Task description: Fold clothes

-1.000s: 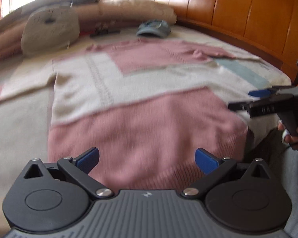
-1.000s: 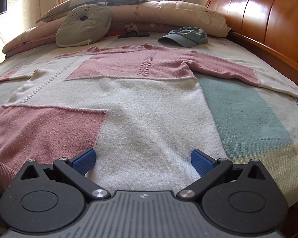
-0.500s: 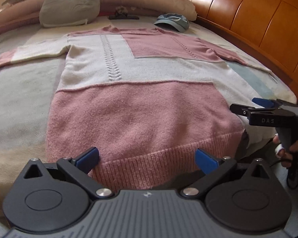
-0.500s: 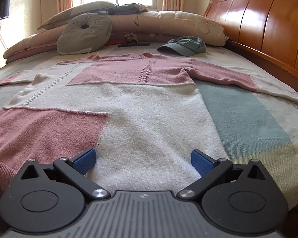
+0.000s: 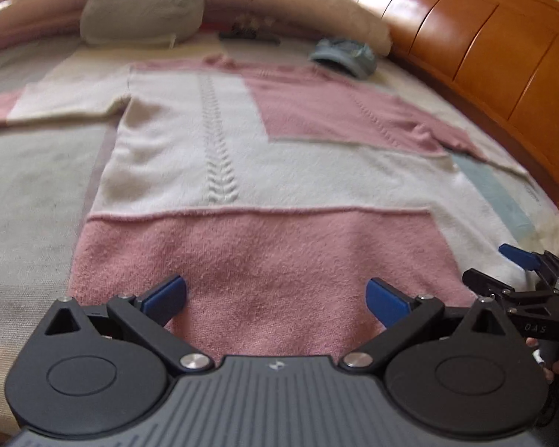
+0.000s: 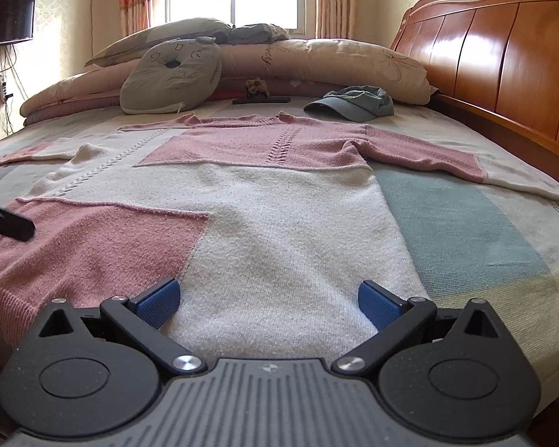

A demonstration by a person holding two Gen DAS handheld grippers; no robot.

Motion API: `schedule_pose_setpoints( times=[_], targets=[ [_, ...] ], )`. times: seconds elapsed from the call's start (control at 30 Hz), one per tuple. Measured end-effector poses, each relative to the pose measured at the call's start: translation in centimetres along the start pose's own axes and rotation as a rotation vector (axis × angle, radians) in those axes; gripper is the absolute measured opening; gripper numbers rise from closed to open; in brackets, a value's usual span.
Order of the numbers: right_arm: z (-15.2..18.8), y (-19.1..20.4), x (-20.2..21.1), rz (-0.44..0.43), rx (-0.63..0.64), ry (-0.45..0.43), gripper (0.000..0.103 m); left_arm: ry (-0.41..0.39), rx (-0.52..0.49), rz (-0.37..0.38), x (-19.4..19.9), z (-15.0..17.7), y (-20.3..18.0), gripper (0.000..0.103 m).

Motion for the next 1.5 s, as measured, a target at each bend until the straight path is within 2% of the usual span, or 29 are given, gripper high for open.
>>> schedule_pose_setpoints(
  times=[0.13,0.2,0.4,0.53,0.7,0.8,0.9,1.03,1.13,1.2,1.3,1.5],
  targets=[
    [-0.1,0.0,0.4,-0.006,-0.009,0.004,0.103,0.026,-0.052,-0.012,1.2,0.2,-0.5,0.102],
    [-0.5,0.0,0.4,-0.008,-0.016,0.019,0.103,0.006,-0.076,-0.019,1.5,-0.6,-0.6,0.102],
    [-2.2,-1.1,0.0,-0.019,-0.127,0.008,0.103,-0.006,-0.076,-0.035,0.1,-2.2,-0.8,0.102],
    [-3.3,-3.1,-0.1,-0.023,-0.185,0.019,0.103,0.010,-0.107,-0.009,-0.6,-3.2,-2.2,0.102],
    [-7.1,-8.1,-1.9,0.044,-0.185,0.009,0.103,-0.020,-0.187,0.058,-2.7,-7.4,-4.8,0.102],
    [-10.6,-12.4,-4.4,0.057,-0.249,-0.010,0.103,-0.034,-0.212,0.126,-5.5,-9.9,-6.3,0.102],
    [-13.4,-16.4,-7.5,0.057,-0.324,-0.010,0.103,-0.023,-0.225,0.161,-8.7,-10.8,-7.1,0.102],
    [-14.0,-21.1,-13.0,0.015,-0.441,0.060,0.103,0.033,-0.215,0.206,-11.8,-9.4,-6.9,0.102],
    [-14.6,-24.6,-17.1,-0.017,-0.528,0.113,0.103,0.063,-0.236,0.208,-12.7,-8.5,-7.0,0.102],
    [-13.7,-25.7,-19.1,-0.083,-0.617,0.157,0.103,0.051,-0.268,0.206,-12.6,-8.6,-7.2,0.102],
    [-12.0,-26.0,-20.3,-0.101,-0.638,0.188,0.103,0.051,-0.256,0.249,-12.5,-8.4,-7.3,0.102],
    [-11.6,-30.2,-18.2,0.085,-0.575,0.159,0.103,0.040,-0.263,0.259,-12.1,-8.5,-7.5,0.102]
  ],
)
Point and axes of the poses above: each gripper's, at about its wrist camera, not at the fingertips, and x roughly against the way its jaws point, y to its left, z to its underside, the point moved 8 cm from there along -x, roughly the way its jaws point, and after that the axes turned 8 degrees about -y, right-handed, at the moved point
